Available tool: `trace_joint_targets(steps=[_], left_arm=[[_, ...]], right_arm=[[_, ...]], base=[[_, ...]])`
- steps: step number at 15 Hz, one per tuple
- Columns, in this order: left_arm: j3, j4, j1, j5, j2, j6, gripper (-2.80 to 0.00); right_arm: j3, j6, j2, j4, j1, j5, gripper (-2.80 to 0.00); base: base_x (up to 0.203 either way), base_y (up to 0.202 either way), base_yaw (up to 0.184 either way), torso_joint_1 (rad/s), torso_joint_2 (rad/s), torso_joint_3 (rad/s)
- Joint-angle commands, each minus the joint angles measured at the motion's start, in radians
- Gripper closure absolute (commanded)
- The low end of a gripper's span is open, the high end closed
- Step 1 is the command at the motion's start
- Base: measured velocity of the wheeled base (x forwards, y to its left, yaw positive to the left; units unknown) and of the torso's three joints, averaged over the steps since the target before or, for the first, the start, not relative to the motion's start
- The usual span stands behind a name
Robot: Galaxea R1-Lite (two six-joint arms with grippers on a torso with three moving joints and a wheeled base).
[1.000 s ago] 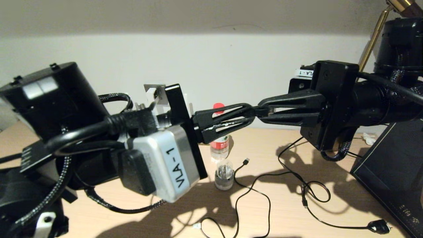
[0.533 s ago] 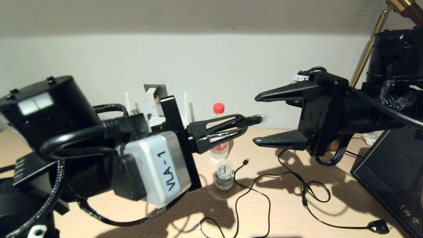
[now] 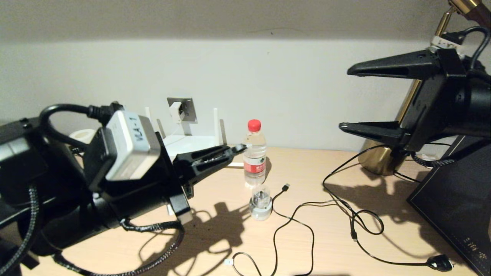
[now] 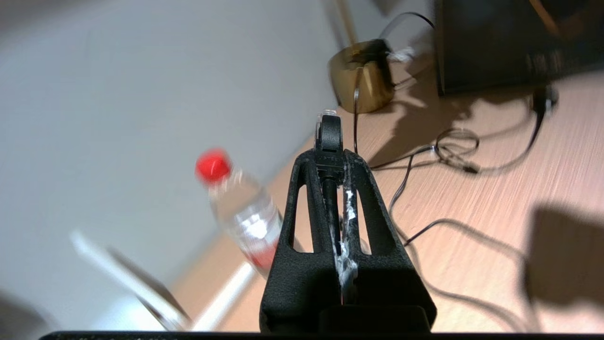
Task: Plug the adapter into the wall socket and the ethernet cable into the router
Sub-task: Align cable and router interface
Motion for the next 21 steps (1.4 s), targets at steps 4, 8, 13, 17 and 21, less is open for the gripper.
trace_joint_targets(steps=[4,8,13,17,21], left_arm=[[-0.083,0.197,0.142,0.089,0.019,-0.487,0.0],[-0.07,0.299,0.22,0.175,0.008,-0.626,0.0],[0.07,0.292,0.266,0.296,0.014,-0.655,0.0],[0.075,0.291,0.28,0.382,0.065,-0.69,0.0],[0.064,0.196,0.302,0.444,0.177,-0.703,0.0]], right_arm=[[0.15,-0.554,-0.296,0.199,-0.036,-0.431,0.0],[0.278,-0.638,-0.559,0.3,-0.043,-0.603,0.0],[0.432,-0.85,-0.84,0.291,-0.301,-0.883,0.0],[0.552,-0.978,-1.079,0.266,-0.434,-0.776,0.0],[0.797,-1.076,-1.091,0.118,-0.44,-0.727,0.0]], base=[[0.0,0.0,0.0,0.0,0.0,0.0],[0.0,0.0,0.0,0.0,0.0,0.0],[0.0,0.0,0.0,0.0,0.0,0.0],[0.0,0.0,0.0,0.0,0.0,0.0],[0.0,0.0,0.0,0.0,0.0,0.0]])
